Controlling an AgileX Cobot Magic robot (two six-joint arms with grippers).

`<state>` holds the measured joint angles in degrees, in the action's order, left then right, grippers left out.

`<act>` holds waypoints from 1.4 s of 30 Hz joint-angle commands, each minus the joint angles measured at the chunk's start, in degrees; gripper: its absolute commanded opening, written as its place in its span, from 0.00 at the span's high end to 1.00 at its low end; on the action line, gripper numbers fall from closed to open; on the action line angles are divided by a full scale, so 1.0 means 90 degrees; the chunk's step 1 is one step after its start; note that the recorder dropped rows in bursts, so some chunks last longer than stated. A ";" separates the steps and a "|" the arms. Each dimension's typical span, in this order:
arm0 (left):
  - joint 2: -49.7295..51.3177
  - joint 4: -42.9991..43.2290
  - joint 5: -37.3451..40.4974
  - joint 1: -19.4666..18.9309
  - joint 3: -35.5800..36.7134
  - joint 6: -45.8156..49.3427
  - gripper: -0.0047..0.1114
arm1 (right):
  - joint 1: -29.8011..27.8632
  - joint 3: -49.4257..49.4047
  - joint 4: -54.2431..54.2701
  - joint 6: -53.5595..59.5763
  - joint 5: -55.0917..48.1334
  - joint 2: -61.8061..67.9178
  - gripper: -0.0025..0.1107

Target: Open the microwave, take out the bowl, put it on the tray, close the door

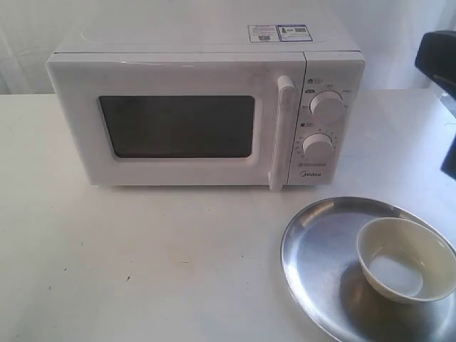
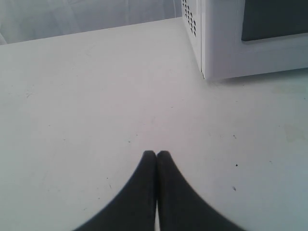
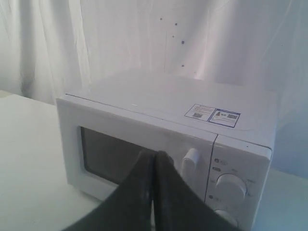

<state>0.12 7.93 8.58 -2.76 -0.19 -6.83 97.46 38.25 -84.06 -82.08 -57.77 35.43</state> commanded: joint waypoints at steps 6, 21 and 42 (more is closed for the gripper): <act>-0.0013 -0.0022 -0.0007 0.0005 0.0021 -0.0036 0.96 | -0.4188 -0.1061 0.0443 -0.0069 0.4260 -0.0661 0.98; -0.0013 -0.0022 -0.0007 0.0005 0.0021 -0.0036 0.96 | -0.9371 -0.3287 0.0747 -0.0069 0.7015 -0.2188 0.98; -0.0013 -0.0022 -0.0007 0.0005 0.0021 -0.0036 0.96 | -1.0576 -0.4251 0.0791 0.0575 0.6460 -0.2939 0.98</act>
<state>0.12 7.93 8.58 -2.76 -0.19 -6.83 2.56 0.23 -76.88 -77.86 2.05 9.34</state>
